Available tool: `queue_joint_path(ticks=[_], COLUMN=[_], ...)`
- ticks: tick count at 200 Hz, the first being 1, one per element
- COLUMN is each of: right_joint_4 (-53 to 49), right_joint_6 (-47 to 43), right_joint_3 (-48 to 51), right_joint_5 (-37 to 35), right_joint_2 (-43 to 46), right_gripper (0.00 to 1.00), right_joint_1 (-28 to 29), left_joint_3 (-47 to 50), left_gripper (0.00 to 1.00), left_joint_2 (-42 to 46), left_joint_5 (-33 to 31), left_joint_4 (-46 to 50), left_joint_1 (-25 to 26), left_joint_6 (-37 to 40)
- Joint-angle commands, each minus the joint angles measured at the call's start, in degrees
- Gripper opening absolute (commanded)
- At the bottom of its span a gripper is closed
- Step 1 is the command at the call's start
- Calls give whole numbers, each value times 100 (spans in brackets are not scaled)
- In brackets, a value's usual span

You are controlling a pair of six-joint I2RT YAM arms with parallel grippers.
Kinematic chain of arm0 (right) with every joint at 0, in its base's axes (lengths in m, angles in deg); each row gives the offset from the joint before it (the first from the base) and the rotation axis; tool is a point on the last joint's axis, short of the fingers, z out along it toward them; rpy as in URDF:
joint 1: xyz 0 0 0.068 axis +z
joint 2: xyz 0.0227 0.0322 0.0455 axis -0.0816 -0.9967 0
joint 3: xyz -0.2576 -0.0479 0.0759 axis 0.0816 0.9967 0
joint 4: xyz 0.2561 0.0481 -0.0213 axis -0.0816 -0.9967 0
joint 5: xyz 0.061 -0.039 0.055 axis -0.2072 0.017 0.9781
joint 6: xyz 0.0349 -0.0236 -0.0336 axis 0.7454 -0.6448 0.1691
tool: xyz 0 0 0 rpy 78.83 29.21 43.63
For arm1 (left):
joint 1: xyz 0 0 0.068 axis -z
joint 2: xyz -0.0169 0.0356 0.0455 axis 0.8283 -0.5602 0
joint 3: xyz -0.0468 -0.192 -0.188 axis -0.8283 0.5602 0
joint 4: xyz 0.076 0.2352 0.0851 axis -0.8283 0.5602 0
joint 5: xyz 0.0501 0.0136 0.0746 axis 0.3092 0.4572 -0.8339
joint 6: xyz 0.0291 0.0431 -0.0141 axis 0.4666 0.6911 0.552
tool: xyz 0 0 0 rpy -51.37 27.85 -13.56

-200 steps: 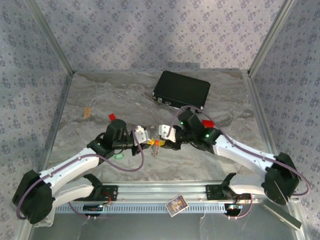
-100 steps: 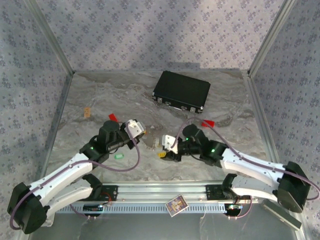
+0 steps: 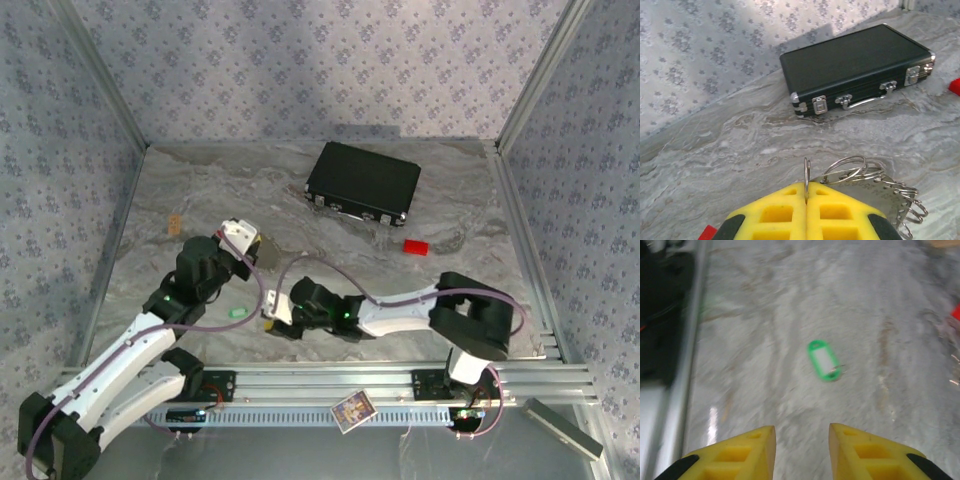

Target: Put the keys on the keyring

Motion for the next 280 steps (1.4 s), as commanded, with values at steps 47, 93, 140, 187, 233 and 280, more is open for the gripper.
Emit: queue_joint_path(ticks=[47,93,140,187,233,280], right_joint_4=[58,-958,-1271,-1544,-1796,-1991], right_joint_6=[1959,2481,2675,2747,2840,2894], right_joint_3=[-1057,-1919,-2458,-2748,-2915,-3036], right_joint_5=[-1183,-1513,-1741,-1707,-1849,-1898], right_joint_2=[-1124,-1640,-1994,-2245,-2388,-2507], right_gripper=[30,36,38,37,34,32], right_joint_1=[345,313,293,282,282,281], left_joint_3=[-42,7,-11,-20,-20,-20], left_gripper=[0,0,0,0,0,0], left_joint_2=[-36,-45,-16,-16,-2,-4], left_joint_5=[-293,-356,-294,-205,-195,-194], left_joint_4=[-258,-307,-229,-219,-215,-219], left_joint_1=[-419,-495,-492,-496,-492,-492], left_joint_6=[-598,-671,-490,-454,-446,-440])
